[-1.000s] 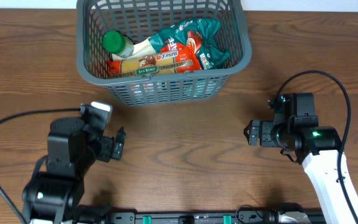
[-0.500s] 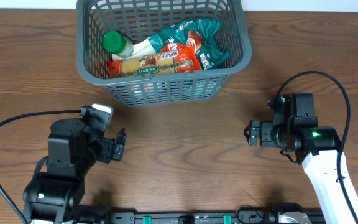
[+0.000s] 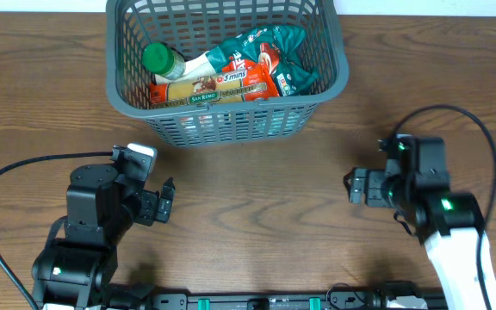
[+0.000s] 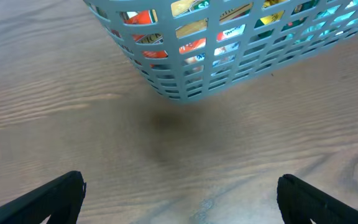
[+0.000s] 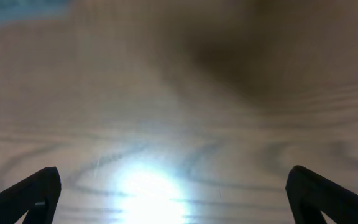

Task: Pack container

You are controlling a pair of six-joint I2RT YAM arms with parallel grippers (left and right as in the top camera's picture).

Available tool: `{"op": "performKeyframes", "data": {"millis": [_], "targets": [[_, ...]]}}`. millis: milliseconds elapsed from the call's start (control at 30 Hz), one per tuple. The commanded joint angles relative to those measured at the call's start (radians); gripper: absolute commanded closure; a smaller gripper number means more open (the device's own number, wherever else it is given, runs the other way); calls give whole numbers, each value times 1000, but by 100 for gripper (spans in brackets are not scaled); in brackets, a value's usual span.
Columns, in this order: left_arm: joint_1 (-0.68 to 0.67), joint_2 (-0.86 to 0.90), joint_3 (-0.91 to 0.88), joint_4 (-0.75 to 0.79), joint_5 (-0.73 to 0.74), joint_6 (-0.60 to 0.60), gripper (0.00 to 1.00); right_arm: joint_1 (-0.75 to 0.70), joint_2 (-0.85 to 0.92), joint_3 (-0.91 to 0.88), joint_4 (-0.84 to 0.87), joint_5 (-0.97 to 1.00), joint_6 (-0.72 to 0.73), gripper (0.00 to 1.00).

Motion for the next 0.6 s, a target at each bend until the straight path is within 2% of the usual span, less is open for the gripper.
{"op": "performKeyframes", "data": {"millis": [0, 367, 467, 567], "targets": [[-3, 0, -3, 4, 3, 2, 2, 11, -150, -30, 8, 51, 7, 1], [-3, 0, -3, 4, 3, 2, 1, 12, -791, -385, 21, 50, -19, 1], [-3, 0, -3, 4, 3, 2, 1, 13, -903, -481, 109, 35, -19, 1], [-3, 0, -3, 4, 3, 2, 2, 18, -966, -575, 295, 16, -20, 1]]}}
